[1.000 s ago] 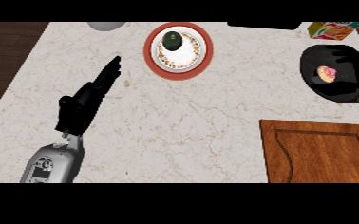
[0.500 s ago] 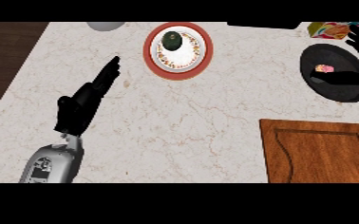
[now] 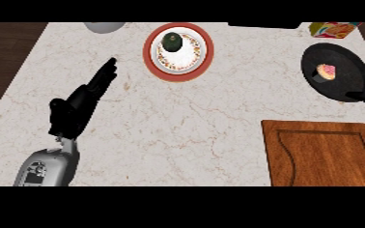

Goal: Pick the cupcake from the cutting board and place it in the pan

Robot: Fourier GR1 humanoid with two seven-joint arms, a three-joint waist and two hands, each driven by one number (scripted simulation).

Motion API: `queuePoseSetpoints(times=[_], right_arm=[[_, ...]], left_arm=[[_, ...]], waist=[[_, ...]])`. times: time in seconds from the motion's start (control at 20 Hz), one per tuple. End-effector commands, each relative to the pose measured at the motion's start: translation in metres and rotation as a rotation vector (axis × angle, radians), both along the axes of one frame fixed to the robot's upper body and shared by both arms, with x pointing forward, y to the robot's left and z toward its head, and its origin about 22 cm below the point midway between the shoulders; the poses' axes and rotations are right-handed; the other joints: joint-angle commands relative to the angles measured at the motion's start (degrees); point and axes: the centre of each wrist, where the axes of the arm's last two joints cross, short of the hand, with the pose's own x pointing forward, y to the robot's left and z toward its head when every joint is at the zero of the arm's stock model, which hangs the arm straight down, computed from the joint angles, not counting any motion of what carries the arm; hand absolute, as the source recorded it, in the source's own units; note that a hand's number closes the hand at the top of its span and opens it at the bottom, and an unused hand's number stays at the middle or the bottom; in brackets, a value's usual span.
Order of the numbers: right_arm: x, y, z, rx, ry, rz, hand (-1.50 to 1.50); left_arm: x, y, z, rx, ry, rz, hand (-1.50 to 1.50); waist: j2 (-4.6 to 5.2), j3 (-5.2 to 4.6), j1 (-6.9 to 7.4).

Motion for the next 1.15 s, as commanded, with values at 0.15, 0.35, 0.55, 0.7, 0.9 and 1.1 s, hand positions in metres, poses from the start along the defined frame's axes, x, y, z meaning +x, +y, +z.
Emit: queuePoseSetpoints(times=[0.15,0.35,0.55,0.7,0.9,1.1], right_arm=[[-0.039,-0.030,-0.011,0.051,-0.121,0.067,-1.50],[-0.057,-0.040,-0.020,0.079,-0.119,0.079,-1.50],[-0.068,-0.035,-0.040,0.087,-0.117,0.093,-1.50],[-0.083,-0.041,-0.046,0.089,-0.109,0.105,-1.50],[-0.090,-0.032,-0.064,0.081,-0.114,0.094,-1.50],[-0.099,-0.046,-0.054,0.060,-0.123,0.079,-1.50]], left_arm=[[-0.002,0.000,-0.002,0.000,0.016,0.009,0.00],[-0.003,0.000,-0.001,-0.002,0.010,0.017,0.00],[-0.004,0.005,-0.007,-0.005,0.026,0.024,0.00],[-0.004,0.007,-0.007,0.002,0.010,0.028,0.00],[-0.006,0.003,-0.007,-0.004,0.014,0.029,0.00],[-0.004,0.010,-0.012,-0.008,0.020,0.033,0.00]], waist=[[-0.42,-0.01,-1.02],[-0.75,-0.03,-1.50],[-0.87,-0.08,-1.66],[-1.03,-0.10,-2.19],[-1.18,-0.05,-1.86],[-1.19,-0.13,-2.26]])
